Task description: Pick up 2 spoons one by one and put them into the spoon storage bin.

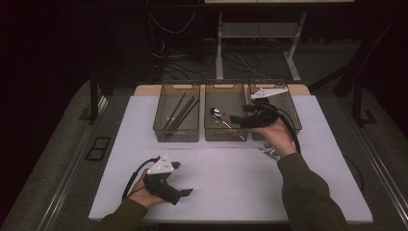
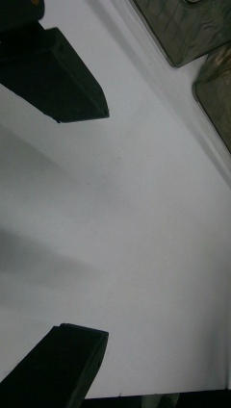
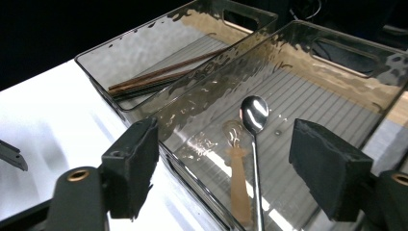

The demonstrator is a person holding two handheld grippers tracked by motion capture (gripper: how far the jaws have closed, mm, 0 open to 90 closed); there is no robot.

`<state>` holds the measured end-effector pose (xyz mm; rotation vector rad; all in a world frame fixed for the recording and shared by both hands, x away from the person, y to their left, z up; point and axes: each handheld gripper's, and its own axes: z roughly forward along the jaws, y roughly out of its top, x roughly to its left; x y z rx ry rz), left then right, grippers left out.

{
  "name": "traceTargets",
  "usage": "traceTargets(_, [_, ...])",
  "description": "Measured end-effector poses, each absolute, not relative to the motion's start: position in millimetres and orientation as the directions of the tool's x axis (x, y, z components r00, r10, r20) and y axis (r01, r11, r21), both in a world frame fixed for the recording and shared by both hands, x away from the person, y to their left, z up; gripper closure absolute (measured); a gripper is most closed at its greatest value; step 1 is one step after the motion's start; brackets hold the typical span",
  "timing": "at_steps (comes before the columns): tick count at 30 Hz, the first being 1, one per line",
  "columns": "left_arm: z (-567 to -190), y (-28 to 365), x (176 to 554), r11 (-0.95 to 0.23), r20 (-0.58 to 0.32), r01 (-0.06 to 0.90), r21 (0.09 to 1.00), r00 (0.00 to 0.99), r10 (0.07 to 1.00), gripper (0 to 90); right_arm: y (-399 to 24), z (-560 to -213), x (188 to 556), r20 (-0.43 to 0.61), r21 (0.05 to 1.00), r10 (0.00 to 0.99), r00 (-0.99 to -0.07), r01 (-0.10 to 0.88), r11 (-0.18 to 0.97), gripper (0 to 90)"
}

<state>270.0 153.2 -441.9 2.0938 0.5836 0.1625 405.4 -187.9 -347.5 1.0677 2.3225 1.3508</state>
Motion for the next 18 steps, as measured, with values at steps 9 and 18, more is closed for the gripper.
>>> traceTargets(9, [-442, 153, 270, -0.459, -0.109, 0.346, 0.818, 0.878, 0.467, 0.0, -205, -350, 385, 0.141, 0.843, 0.674, -0.725, 0.445, 0.302, 25.6])
traceTargets(18, [-442, 153, 271, -0.461, -0.109, 0.348, 0.816, 0.876, 0.469, 0.0, -225, -361, 365, 0.135, 0.843, 0.674, -0.726, 0.442, 0.306, 25.6])
